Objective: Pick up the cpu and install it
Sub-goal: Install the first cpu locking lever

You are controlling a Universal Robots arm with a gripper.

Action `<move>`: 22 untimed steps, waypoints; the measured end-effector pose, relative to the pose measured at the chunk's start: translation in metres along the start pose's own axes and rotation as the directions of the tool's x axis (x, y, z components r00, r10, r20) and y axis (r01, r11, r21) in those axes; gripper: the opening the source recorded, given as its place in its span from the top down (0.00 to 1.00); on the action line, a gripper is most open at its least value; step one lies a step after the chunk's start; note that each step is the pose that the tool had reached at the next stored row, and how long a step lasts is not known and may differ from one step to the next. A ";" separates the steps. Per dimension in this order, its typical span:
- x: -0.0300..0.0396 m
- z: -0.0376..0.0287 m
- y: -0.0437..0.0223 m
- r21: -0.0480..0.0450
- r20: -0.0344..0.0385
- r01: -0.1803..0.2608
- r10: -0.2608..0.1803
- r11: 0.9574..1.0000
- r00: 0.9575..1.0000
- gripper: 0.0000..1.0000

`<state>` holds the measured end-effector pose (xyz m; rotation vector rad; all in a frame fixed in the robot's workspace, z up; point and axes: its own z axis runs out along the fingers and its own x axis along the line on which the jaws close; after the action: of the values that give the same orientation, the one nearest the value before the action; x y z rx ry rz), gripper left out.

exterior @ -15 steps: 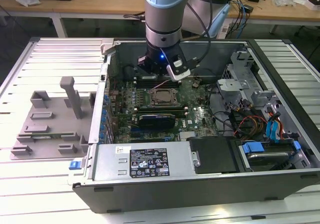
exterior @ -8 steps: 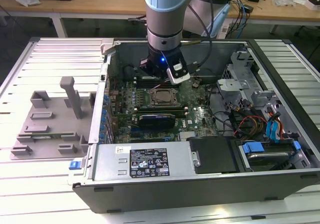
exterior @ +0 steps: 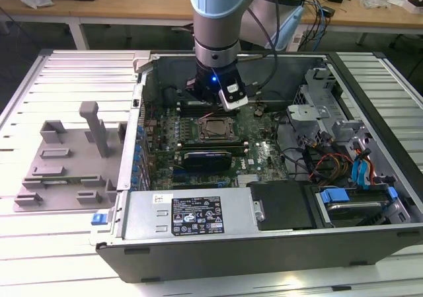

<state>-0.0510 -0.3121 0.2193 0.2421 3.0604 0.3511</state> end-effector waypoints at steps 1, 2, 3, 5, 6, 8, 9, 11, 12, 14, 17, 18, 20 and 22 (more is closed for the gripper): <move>0.0002 0.0008 0.0008 0.004 0.001 0.000 0.000 1.000 1.000 0.89; 0.0005 0.0038 0.0019 0.014 0.003 -0.003 0.003 1.000 1.000 0.89; 0.0006 0.0057 0.0016 0.020 0.006 -0.010 0.010 1.000 1.000 0.89; 0.0007 0.0091 0.0007 0.026 0.014 -0.039 0.039 0.999 0.999 0.89; 0.0008 0.0103 0.0005 0.028 0.018 -0.058 0.058 0.998 0.998 0.89; 0.0007 0.0110 0.0003 0.031 0.023 -0.077 0.077 0.997 0.997 0.89; 0.0007 0.0110 0.0003 0.031 0.023 -0.077 0.077 0.997 0.997 0.89; 0.0007 0.0113 0.0004 0.039 0.026 -0.077 0.076 0.996 0.997 0.89; 0.0007 0.0115 0.0010 0.053 0.029 -0.077 0.076 0.996 0.997 0.89; 0.0015 0.0127 0.0060 0.068 0.032 -0.077 0.075 0.995 0.997 0.89; 0.0018 0.0136 0.0094 0.071 0.033 -0.077 0.075 0.994 0.997 0.89; 0.0018 0.0138 0.0100 0.071 0.033 -0.078 0.075 0.994 0.997 0.89; 0.0015 0.0140 0.0105 0.072 0.034 -0.078 0.075 0.994 0.997 0.89; 0.0015 0.0140 0.0105 0.072 0.034 -0.078 0.075 0.994 0.997 0.89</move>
<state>-0.0499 -0.2987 0.2081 0.3654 3.0431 0.2363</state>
